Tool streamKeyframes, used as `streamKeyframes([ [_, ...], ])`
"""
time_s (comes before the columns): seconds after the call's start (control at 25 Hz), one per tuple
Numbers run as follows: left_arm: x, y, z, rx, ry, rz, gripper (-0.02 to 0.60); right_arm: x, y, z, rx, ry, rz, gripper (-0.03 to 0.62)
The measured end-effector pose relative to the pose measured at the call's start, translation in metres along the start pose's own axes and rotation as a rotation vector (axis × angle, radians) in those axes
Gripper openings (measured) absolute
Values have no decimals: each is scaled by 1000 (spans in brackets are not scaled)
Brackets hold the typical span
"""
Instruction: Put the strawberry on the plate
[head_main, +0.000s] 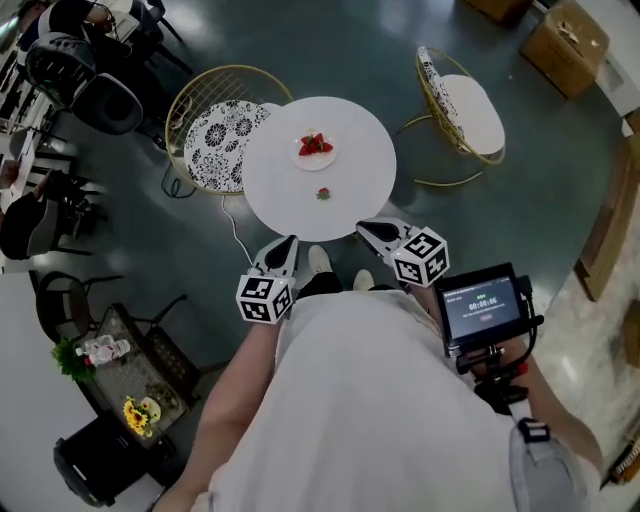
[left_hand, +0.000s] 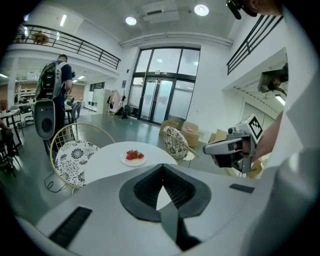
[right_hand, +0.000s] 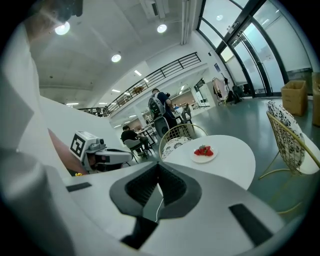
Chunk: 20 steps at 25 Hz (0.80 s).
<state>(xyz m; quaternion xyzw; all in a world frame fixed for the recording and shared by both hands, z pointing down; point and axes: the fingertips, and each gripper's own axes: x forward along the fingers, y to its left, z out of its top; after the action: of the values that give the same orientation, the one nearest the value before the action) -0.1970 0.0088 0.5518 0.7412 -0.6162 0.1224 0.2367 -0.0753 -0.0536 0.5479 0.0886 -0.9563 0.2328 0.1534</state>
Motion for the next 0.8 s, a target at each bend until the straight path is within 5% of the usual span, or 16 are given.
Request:
streamKeyframes([
  [0.2, 42, -23, 8, 11, 70, -29, 6, -19, -43, 7, 54, -4, -12, 6],
  [0.52, 92, 10, -4, 18, 140, -55, 6, 13, -83, -6, 116, 5, -39, 6],
  [0.8, 112, 6, -2, 100, 190, -114, 6, 12, -104, 4, 135, -7, -82, 6],
])
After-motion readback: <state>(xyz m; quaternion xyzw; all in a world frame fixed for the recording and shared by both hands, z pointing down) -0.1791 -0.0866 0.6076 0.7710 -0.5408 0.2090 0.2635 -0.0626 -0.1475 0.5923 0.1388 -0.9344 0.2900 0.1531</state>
